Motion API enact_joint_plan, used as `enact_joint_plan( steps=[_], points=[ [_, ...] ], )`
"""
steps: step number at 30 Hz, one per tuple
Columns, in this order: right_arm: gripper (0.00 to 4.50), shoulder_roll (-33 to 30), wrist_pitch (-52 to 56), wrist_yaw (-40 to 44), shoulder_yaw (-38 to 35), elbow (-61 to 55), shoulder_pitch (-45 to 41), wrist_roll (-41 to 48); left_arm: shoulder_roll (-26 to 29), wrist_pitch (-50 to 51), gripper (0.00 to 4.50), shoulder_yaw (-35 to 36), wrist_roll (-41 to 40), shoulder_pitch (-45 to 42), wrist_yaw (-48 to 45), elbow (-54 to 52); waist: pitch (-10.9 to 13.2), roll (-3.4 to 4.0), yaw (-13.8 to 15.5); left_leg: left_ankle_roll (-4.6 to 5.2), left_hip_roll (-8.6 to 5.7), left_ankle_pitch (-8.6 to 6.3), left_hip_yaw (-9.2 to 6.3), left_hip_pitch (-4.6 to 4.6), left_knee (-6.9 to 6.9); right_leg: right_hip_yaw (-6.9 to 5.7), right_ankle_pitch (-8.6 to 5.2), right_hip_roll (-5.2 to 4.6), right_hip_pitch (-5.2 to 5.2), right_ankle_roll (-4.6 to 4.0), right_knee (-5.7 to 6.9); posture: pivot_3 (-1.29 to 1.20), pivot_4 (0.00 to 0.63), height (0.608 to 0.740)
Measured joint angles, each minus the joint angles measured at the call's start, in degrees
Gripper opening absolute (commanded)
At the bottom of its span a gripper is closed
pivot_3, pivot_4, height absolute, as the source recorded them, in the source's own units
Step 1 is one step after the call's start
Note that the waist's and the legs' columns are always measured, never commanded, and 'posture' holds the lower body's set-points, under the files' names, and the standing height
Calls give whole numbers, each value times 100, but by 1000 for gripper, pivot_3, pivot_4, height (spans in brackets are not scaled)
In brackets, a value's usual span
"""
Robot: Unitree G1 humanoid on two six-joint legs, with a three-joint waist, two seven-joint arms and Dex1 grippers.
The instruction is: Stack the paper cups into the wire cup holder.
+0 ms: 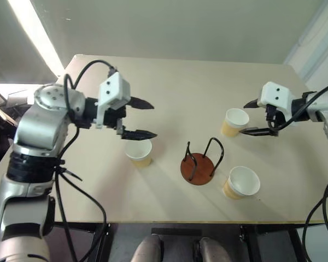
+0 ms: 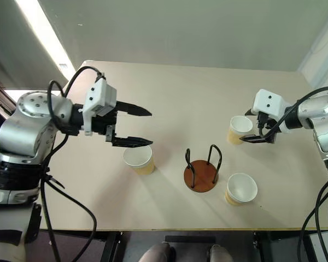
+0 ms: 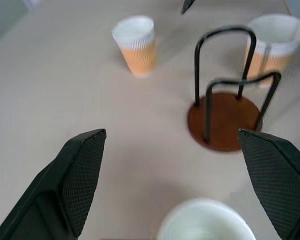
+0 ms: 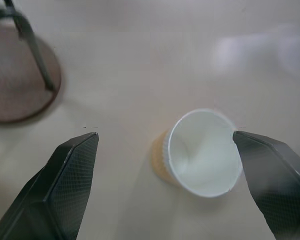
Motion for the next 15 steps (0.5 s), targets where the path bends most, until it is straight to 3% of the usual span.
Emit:
enact_joint_plan(
  steps=[13,15],
  points=[
    [4464,726,-1256,434,521,1924,-747,-1190,123,196,4500,125,-244,277,366,-361,2,2,7,-2,-1,0,-2,-2,2,0,6,-2,-1,-10,4,0,150,740],
    [4098,874,-1429,426,550,2235,-848,-1329,129,199,4500,127,-264,311,380,-401,2,3,6,-3,-1,-1,-2,-3,0,0,7,-2,-2,-12,5,0,150,740]
  ],
)
